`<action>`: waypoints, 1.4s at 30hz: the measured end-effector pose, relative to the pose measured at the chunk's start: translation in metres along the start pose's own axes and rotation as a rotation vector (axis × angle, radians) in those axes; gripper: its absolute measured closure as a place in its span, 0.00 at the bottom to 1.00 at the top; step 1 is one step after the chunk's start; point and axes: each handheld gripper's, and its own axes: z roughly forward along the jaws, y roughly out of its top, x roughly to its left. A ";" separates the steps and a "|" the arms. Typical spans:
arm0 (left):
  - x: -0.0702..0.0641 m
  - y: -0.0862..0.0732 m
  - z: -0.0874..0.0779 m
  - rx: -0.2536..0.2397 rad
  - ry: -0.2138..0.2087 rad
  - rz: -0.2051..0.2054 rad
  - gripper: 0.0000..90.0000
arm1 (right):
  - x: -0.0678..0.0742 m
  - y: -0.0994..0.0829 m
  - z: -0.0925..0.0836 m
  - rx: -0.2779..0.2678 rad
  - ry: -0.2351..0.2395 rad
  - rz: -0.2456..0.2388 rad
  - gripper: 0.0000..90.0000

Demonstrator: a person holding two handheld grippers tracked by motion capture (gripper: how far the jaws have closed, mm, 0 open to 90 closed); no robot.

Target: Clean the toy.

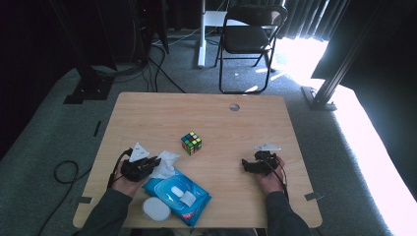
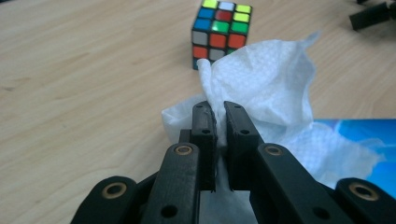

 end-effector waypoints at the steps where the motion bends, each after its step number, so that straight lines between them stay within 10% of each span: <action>1: 0.001 0.001 0.000 -0.002 0.005 0.000 0.94 | 0.001 0.001 0.000 0.006 0.006 -0.004 0.14; 12: 0.015 0.008 -0.003 -0.037 0.043 -0.012 0.94 | 0.013 0.012 0.005 0.047 0.034 -0.036 0.18; 42: 0.038 0.030 0.000 -0.088 0.073 -0.017 0.94 | 0.070 0.052 0.002 -0.115 0.277 -0.131 0.48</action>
